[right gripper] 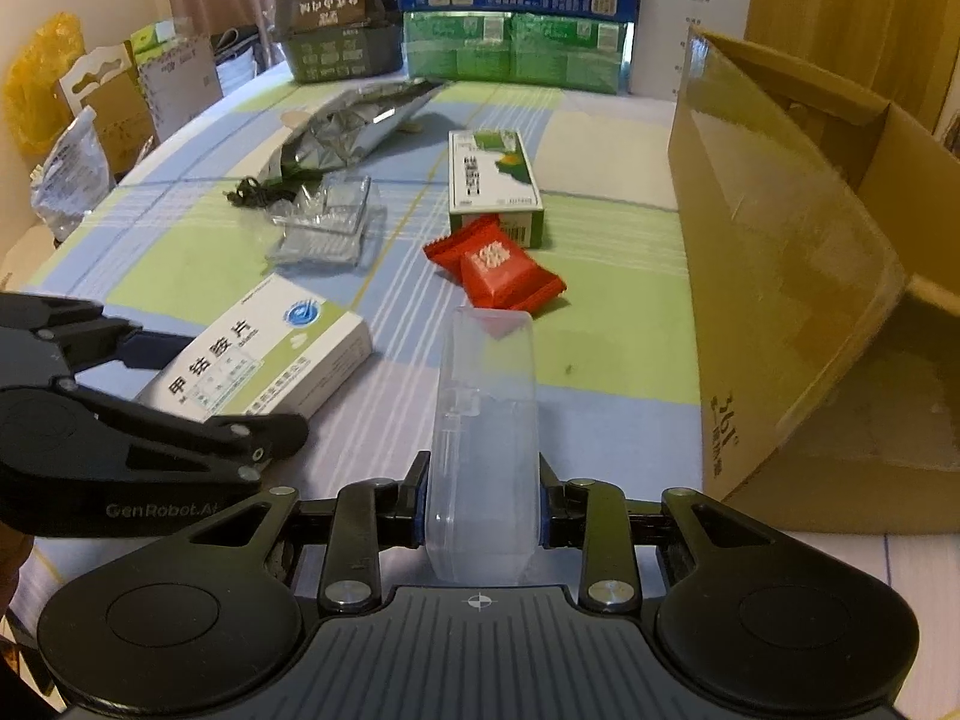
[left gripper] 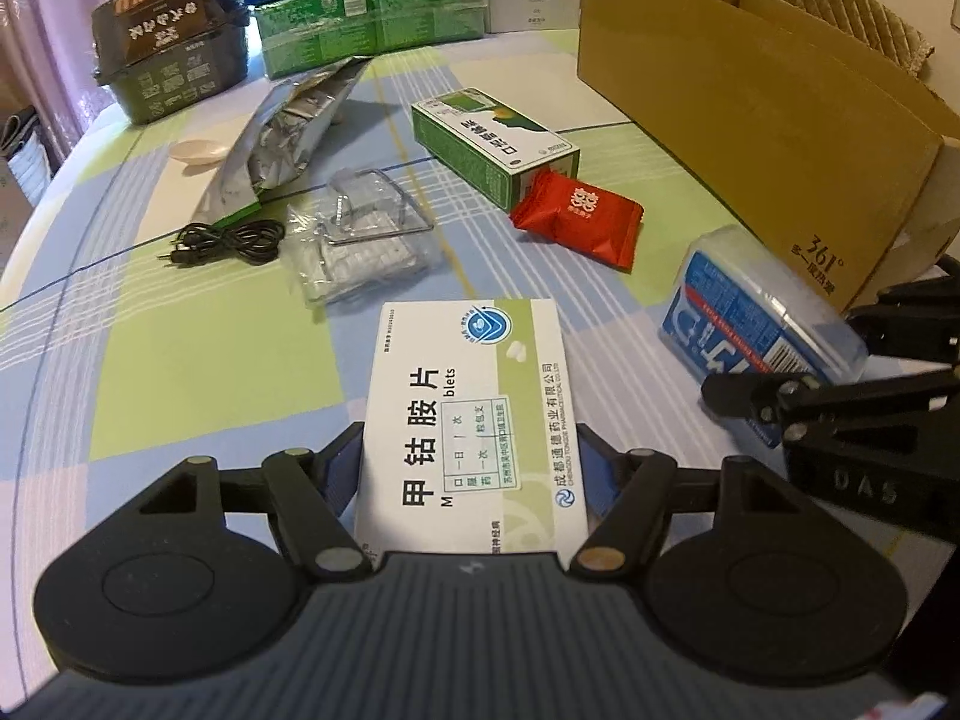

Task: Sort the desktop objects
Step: 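Carry the medicine box in left tool while right tool carries the container to the cardboard box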

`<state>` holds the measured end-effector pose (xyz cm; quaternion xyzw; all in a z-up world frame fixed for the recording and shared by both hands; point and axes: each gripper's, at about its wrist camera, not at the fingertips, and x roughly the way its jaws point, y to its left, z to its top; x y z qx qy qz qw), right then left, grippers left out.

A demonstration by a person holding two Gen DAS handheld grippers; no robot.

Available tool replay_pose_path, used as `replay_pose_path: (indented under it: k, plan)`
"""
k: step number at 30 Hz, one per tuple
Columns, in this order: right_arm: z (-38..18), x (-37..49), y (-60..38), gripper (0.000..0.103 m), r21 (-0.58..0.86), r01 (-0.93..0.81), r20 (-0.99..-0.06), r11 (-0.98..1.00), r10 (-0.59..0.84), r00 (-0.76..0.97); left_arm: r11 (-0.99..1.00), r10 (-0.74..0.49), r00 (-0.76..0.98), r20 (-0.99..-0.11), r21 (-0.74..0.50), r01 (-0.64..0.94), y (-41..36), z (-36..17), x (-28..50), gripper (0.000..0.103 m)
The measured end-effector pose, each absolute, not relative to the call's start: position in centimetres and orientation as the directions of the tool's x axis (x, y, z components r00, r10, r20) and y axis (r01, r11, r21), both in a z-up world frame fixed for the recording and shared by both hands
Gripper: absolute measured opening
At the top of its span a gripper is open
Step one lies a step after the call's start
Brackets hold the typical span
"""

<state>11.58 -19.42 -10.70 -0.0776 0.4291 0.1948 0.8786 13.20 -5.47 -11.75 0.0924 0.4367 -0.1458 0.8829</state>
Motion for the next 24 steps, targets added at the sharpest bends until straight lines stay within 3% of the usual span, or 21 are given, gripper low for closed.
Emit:
replay_pose_path:
  k: [24]
  plan:
    - [-0.1, 5.7, -23.9, 0.028, 0.038, -0.369, -0.658, 0.929, 0.301, 0.69, 0.947, -0.203, 0.643, -0.738, 0.018, 0.319, -9.3, -2.3, 5.6, 0.067]
